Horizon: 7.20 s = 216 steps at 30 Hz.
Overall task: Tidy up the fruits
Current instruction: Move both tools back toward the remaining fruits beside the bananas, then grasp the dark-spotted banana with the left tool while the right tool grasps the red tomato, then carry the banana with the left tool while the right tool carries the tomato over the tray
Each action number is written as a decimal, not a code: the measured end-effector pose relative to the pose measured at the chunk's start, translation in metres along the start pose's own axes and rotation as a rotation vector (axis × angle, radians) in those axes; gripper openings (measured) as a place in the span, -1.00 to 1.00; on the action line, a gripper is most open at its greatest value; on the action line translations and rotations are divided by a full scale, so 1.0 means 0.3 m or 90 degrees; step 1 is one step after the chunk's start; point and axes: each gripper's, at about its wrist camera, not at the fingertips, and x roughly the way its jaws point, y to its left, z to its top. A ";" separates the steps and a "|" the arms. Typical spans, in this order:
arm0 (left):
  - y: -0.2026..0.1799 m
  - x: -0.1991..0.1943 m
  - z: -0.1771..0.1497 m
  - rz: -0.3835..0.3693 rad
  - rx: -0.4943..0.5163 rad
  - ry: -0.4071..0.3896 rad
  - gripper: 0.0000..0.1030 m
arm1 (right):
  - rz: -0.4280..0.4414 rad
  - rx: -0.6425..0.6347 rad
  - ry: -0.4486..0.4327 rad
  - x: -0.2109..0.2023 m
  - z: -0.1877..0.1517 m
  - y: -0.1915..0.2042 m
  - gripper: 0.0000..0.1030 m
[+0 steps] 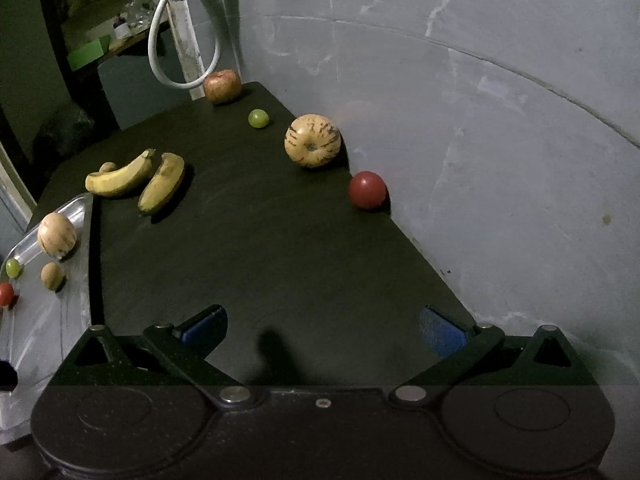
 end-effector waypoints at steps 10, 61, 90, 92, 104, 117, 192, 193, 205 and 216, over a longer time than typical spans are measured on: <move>-0.052 0.083 0.158 0.002 -0.040 -0.027 0.96 | 0.001 0.011 -0.027 0.086 0.055 0.014 0.98; -0.159 0.495 0.582 -0.056 0.004 -0.067 0.31 | -0.073 0.105 -0.111 0.311 0.184 0.053 0.74; -0.151 0.498 0.587 -0.016 0.027 -0.073 -0.35 | -0.048 0.054 -0.118 0.357 0.248 0.078 -0.18; -0.154 0.498 0.588 -0.015 0.029 -0.073 -0.36 | -0.050 0.049 -0.116 0.356 0.247 0.079 -0.28; -0.166 0.443 0.520 -0.028 0.018 -0.057 -0.38 | -0.010 0.022 -0.098 0.303 0.199 0.091 -0.40; -0.125 0.275 0.453 -0.004 -0.025 -0.090 -0.38 | 0.047 -0.012 -0.122 0.148 0.152 0.148 -0.40; 0.415 0.031 -0.094 0.057 -0.202 -0.070 -0.37 | 0.208 -0.301 -0.044 0.014 -0.118 0.718 -0.40; 0.418 0.033 -0.093 0.056 -0.200 -0.068 -0.37 | 0.206 -0.300 -0.043 0.015 -0.120 0.718 -0.40; 0.434 0.045 -0.090 0.041 -0.185 -0.067 -0.37 | 0.187 -0.297 -0.040 0.020 -0.136 0.725 -0.39; 0.437 0.040 -0.090 0.038 -0.185 -0.068 -0.33 | 0.183 -0.300 -0.040 0.010 -0.140 0.714 -0.19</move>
